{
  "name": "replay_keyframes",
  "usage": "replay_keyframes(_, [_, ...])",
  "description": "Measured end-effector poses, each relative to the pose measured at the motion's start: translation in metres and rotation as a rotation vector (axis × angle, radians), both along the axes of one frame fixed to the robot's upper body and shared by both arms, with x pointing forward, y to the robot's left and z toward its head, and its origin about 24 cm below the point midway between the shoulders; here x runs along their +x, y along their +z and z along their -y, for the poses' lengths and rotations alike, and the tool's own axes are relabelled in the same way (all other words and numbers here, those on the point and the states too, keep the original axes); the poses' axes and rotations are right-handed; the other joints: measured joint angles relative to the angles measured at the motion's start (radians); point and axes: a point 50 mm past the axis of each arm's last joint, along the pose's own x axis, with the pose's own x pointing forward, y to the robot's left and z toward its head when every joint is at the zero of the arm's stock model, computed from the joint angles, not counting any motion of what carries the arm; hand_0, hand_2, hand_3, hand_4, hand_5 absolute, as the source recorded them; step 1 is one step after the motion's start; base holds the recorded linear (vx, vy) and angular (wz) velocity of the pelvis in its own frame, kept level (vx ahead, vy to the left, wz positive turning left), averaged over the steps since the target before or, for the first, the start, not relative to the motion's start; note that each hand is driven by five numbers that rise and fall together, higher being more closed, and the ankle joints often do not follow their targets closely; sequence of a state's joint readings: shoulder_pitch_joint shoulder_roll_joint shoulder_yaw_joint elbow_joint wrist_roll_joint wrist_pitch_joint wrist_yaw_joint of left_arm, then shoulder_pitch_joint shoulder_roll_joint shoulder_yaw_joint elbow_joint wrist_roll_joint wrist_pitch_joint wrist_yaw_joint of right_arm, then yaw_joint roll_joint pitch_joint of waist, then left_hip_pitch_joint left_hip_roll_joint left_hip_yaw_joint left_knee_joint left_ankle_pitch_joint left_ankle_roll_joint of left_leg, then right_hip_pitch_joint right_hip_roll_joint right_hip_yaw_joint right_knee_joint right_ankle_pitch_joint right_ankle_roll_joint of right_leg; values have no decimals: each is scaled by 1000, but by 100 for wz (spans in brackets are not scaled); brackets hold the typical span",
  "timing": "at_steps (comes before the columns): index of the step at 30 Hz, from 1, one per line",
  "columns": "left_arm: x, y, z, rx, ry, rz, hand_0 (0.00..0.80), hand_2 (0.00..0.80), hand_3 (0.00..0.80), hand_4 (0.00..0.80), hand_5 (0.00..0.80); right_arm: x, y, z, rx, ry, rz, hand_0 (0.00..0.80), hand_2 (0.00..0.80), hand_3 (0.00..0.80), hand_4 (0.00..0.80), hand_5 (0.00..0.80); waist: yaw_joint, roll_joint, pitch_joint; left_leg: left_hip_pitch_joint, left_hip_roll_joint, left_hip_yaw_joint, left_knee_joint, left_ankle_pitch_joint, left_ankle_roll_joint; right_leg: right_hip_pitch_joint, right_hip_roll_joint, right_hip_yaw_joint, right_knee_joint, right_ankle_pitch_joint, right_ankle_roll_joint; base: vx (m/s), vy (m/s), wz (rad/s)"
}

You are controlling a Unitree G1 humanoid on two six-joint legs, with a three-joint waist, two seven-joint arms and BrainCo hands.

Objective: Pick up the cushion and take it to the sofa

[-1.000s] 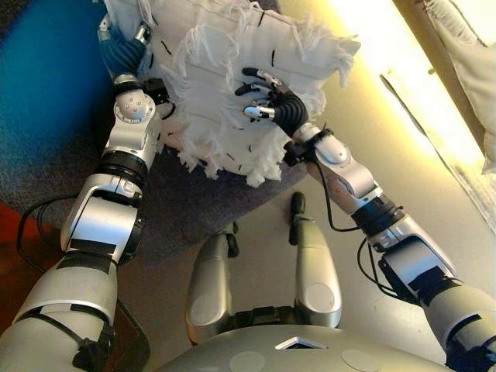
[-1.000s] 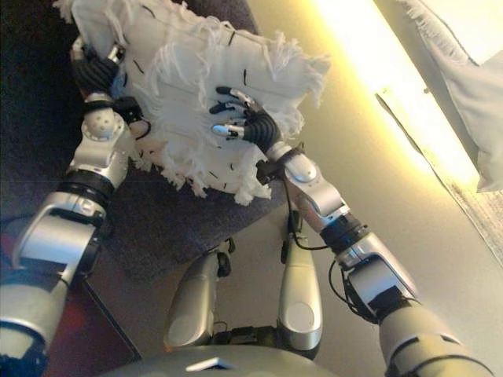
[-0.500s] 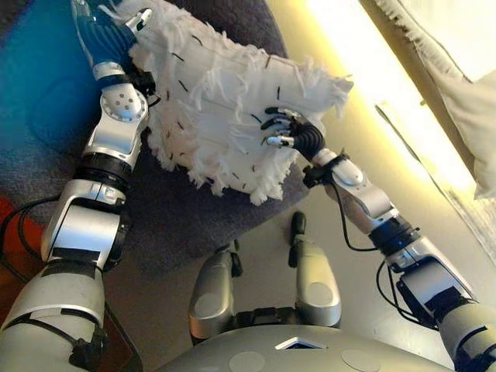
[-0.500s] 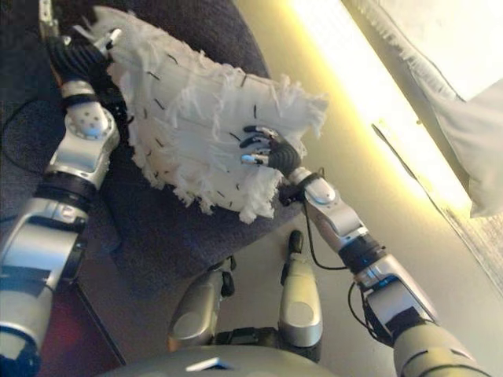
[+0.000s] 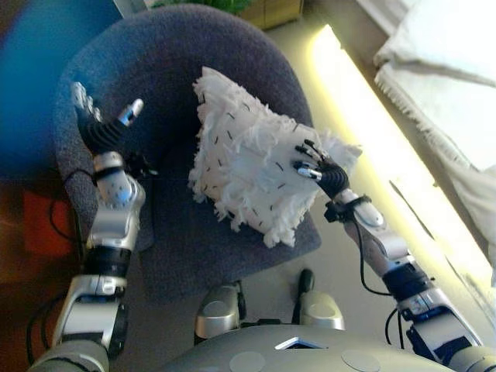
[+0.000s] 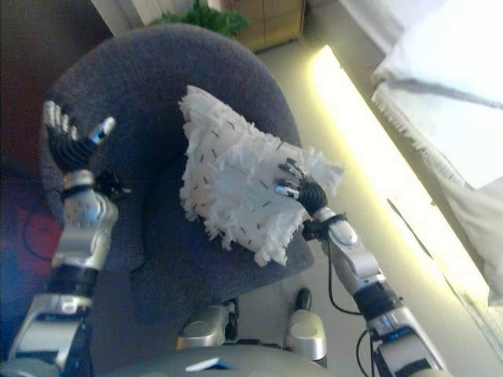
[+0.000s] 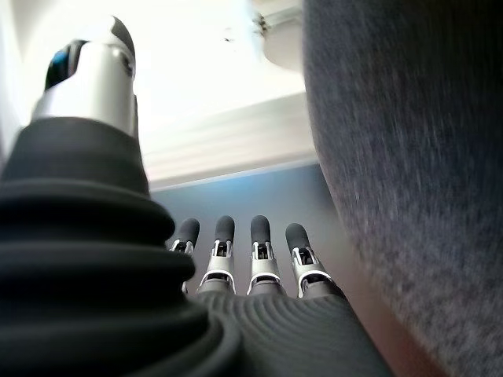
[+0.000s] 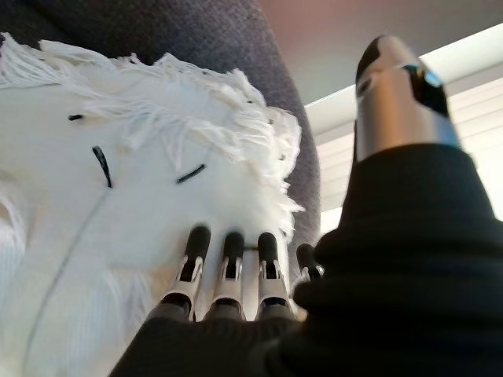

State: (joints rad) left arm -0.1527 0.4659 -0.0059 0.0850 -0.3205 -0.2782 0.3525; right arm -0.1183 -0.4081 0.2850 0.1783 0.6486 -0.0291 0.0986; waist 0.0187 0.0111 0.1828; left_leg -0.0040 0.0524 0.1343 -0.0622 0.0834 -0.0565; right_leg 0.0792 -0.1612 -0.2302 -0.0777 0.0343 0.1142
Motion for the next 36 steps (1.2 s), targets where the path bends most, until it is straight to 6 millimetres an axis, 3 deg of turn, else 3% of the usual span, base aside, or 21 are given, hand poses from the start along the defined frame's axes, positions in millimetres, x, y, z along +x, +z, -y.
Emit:
replay_keyframes(8, [-22,-41,22,-311,-325,-127,0,0,0,0,0,-21,-16,5,44,-22,-52,0,0,0,0,0,-3,-13,-73,46,0,1,-22,0,-2,41,3,-1,-11,-1,1,35,-56,0])
replay_keyframes(17, [-69,-89,14,-452,-390,-303,0,0,0,0,0,-73,-41,44,122,-140,-160,0,0,0,0,0,-5,-43,-112,47,1,18,-25,-1,-2,32,3,9,-11,-2,2,-52,-52,-4])
replay_keyframes(21, [-89,-105,12,-483,-397,-375,0,0,0,0,0,-87,-48,48,215,-168,-186,0,0,0,0,0,-5,-47,-121,45,3,26,-25,-1,-1,24,3,12,-11,-2,2,-116,-45,-7])
replay_keyframes(29, [-97,-116,28,-512,-473,-428,0,0,0,0,0,-98,-56,45,360,-247,-186,0,0,0,0,0,-4,-25,-140,41,10,30,-28,-6,1,14,7,12,-12,-3,5,-107,-47,-3])
replay_keyframes(36, [-97,-122,47,-552,-520,-463,0,0,0,0,0,-90,-57,20,341,-152,-195,0,0,0,0,0,-3,-14,-150,24,22,30,-20,-1,-9,-3,20,9,-12,-3,-6,-85,-40,0])
